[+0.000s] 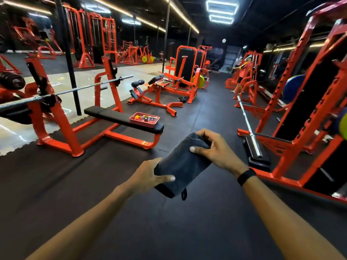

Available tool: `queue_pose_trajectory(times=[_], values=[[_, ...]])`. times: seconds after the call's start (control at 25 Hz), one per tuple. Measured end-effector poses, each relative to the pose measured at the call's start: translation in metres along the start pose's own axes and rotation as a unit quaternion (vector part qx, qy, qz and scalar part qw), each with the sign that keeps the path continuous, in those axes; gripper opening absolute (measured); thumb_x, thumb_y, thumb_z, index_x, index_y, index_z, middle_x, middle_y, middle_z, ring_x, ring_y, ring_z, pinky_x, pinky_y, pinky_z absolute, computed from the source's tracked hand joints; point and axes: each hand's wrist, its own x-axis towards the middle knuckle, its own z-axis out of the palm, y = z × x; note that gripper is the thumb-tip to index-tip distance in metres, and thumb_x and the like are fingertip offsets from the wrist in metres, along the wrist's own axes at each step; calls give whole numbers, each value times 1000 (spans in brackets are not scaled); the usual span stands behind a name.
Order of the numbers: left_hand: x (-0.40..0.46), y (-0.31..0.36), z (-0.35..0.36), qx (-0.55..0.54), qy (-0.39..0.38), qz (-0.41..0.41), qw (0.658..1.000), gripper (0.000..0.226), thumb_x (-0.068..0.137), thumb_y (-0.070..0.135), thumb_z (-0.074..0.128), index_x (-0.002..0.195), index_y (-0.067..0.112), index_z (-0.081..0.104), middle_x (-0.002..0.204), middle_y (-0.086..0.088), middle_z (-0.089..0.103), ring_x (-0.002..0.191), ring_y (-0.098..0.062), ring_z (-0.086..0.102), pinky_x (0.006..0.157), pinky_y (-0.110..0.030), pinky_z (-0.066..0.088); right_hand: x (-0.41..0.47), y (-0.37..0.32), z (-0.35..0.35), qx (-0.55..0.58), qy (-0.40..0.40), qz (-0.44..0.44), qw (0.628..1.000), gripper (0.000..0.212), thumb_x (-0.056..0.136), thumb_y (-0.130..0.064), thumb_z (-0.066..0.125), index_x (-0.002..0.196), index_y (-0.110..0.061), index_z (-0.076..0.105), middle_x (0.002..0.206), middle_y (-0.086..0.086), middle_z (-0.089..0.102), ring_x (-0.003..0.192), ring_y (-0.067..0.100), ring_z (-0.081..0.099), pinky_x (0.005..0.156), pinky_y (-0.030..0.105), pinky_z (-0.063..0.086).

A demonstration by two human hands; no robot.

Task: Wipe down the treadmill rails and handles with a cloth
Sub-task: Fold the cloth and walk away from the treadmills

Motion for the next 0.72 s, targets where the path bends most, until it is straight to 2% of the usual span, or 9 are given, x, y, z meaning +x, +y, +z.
queue_pose_trajectory(times=[0.12, 0.16, 0.2, 0.24, 0.32, 0.4, 0.48, 0.6, 0.72], values=[[54, -53, -10, 107, -38, -31, 993, 72, 70, 89, 48, 112, 30, 58, 118, 11, 58, 111, -11, 51, 99, -37, 45, 47, 52, -4, 21, 12, 16, 1000, 24, 86, -24, 78, 106, -17, 66, 102, 1, 72, 100, 19, 68, 93, 48, 54], [73, -70, -16, 127, -57, -51, 989, 76, 67, 95, 42, 116, 38, 55, 125, 14, 52, 120, -10, 45, 107, -41, 39, 64, 67, -8, 27, 14, 24, 999, 22, 87, -21, 77, 106, -16, 66, 103, 2, 72, 101, 18, 68, 93, 45, 54], [95, -84, -22, 117, -79, -72, 987, 76, 66, 94, 47, 122, 42, 51, 130, 17, 48, 126, -9, 43, 110, -43, 38, 85, 85, -11, 37, 11, 28, 999, 22, 88, -19, 76, 106, -16, 66, 103, 2, 72, 101, 18, 68, 92, 41, 55], [116, -90, -25, 87, -94, -77, 989, 81, 65, 89, 57, 129, 41, 48, 133, 19, 46, 128, -6, 43, 111, -40, 39, 104, 97, -13, 45, 3, 29, 999, 22, 88, -18, 76, 107, -16, 65, 103, 1, 72, 100, 16, 68, 91, 36, 55], [173, -96, -27, 47, -71, -77, 993, 92, 59, 77, 76, 135, 33, 46, 132, 19, 48, 122, 1, 48, 103, -28, 44, 152, 127, -13, 45, -17, 22, 999, 23, 88, -16, 76, 108, -15, 65, 103, 1, 72, 99, 14, 68, 87, 29, 54], [224, -94, -27, 55, -22, -56, 997, 72, 60, 62, 84, 117, 27, 58, 112, 14, 61, 101, -1, 59, 84, -25, 51, 195, 151, -15, 49, -22, 24, 998, 23, 89, -18, 75, 109, -17, 64, 103, 1, 71, 99, 14, 67, 87, 29, 55], [276, -105, -34, 81, 15, -36, 996, 44, 64, 42, 88, 94, 25, 61, 89, 8, 64, 79, -4, 59, 67, -25, 47, 243, 177, -22, 45, -25, 19, 998, 23, 88, -23, 76, 108, -20, 64, 101, 0, 70, 97, 15, 67, 85, 30, 55], [328, -129, -60, 58, 64, -69, 994, 39, 60, 23, 91, 89, 21, 65, 84, 4, 67, 73, -4, 60, 63, -22, 45, 305, 220, -29, 21, -68, 52, 996, 28, 85, -25, 79, 108, -20, 63, 99, 4, 71, 94, 19, 67, 82, 33, 57], [372, -161, -98, -6, 137, -128, 982, 55, 47, 26, 93, 96, 21, 69, 93, 1, 72, 86, -10, 68, 70, -27, 55, 369, 267, -9, 43, -117, 87, 988, 32, 84, -27, 79, 111, -23, 62, 102, 5, 71, 98, 22, 69, 85, 42, 59]])
